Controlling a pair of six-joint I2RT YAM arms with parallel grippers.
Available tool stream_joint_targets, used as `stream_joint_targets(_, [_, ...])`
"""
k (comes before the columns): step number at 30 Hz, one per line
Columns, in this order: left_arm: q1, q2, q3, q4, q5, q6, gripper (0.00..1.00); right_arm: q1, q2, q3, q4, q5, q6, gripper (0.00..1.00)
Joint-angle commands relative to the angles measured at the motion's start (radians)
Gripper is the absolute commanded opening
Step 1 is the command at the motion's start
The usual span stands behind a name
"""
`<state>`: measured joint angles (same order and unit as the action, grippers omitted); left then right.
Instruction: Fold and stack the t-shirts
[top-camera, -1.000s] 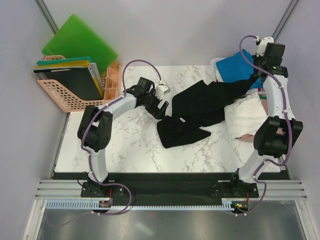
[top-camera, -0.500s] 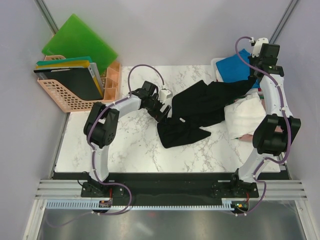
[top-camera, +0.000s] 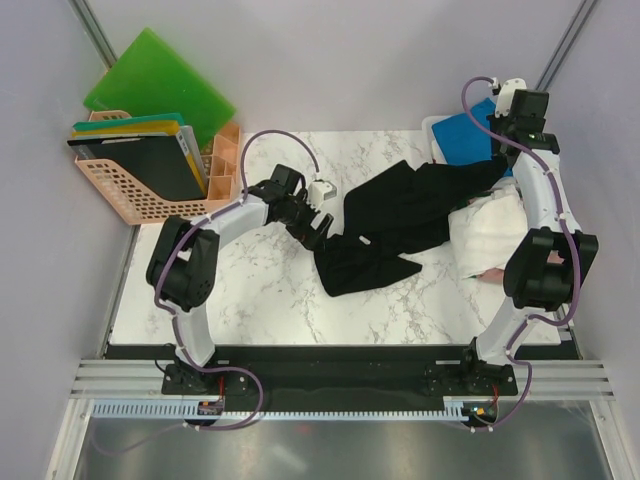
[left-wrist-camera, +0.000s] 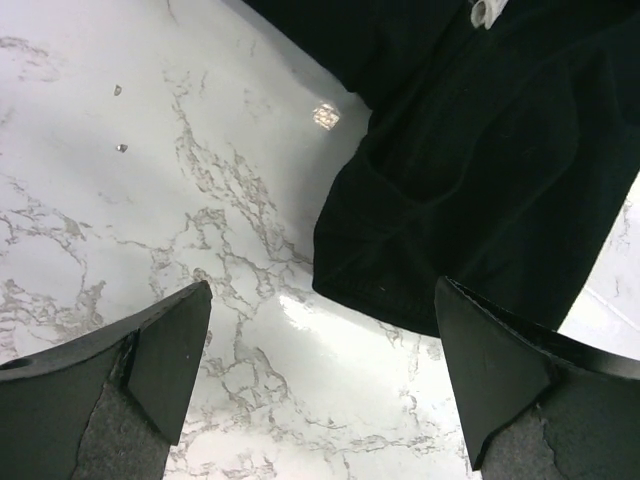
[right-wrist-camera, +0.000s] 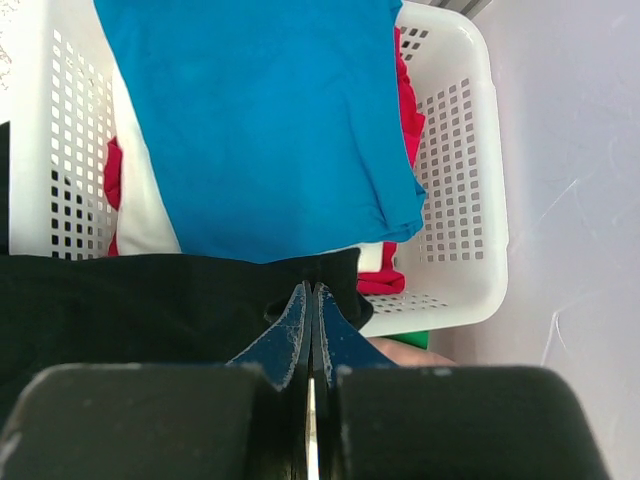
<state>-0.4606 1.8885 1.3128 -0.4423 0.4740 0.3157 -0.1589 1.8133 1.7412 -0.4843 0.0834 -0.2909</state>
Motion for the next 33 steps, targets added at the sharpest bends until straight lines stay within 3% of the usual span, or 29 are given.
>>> stream_joint_targets(1, [-0.021, -0.026, 0.006, 0.005, 0.061, -0.003, 1.00, 0.007, -0.022, -0.011, 0.036, -0.001, 0.009, 0.00])
stream_joint_targets(11, [-0.065, 0.107, 0.092, 0.001, 0.061, -0.009, 0.99, 0.012, -0.045, -0.037, 0.038, 0.001, -0.007, 0.00])
stream_joint_targets(14, [-0.067, 0.162, 0.124, -0.001, 0.063, -0.027, 0.94, 0.012, -0.051, -0.048, 0.036, 0.004, -0.014, 0.00])
stream_joint_targets(16, [-0.072, 0.182, 0.140, -0.004, 0.064, -0.029, 0.77, 0.010, -0.058, -0.060, 0.038, 0.003, -0.020, 0.00])
stream_joint_targets(19, [-0.076, 0.202, 0.152, -0.007, 0.015, -0.040, 0.08, 0.012, -0.069, -0.072, 0.039, 0.004, -0.030, 0.00])
stream_joint_targets(20, [-0.076, 0.202, 0.154, -0.007, -0.003, -0.041, 0.02, 0.012, -0.072, -0.075, 0.042, 0.004, -0.030, 0.00])
stream_joint_targets(25, [-0.076, 0.129, 0.138, -0.024, -0.041, -0.003, 0.02, 0.010, -0.075, -0.098, 0.047, 0.012, -0.027, 0.00])
stream_joint_targets(28, [-0.064, 0.013, 0.128, -0.064, -0.161, 0.118, 0.02, 0.010, -0.083, -0.112, 0.049, 0.036, -0.031, 0.00])
stream_joint_targets(31, [0.051, -0.127, 0.146, -0.100, -0.178, 0.103, 0.02, 0.010, -0.111, -0.111, 0.065, 0.070, -0.044, 0.00])
stream_joint_targets(33, [0.205, -0.160, 0.233, -0.154, -0.074, 0.077, 0.02, 0.004, -0.129, -0.080, 0.056, 0.078, -0.037, 0.00])
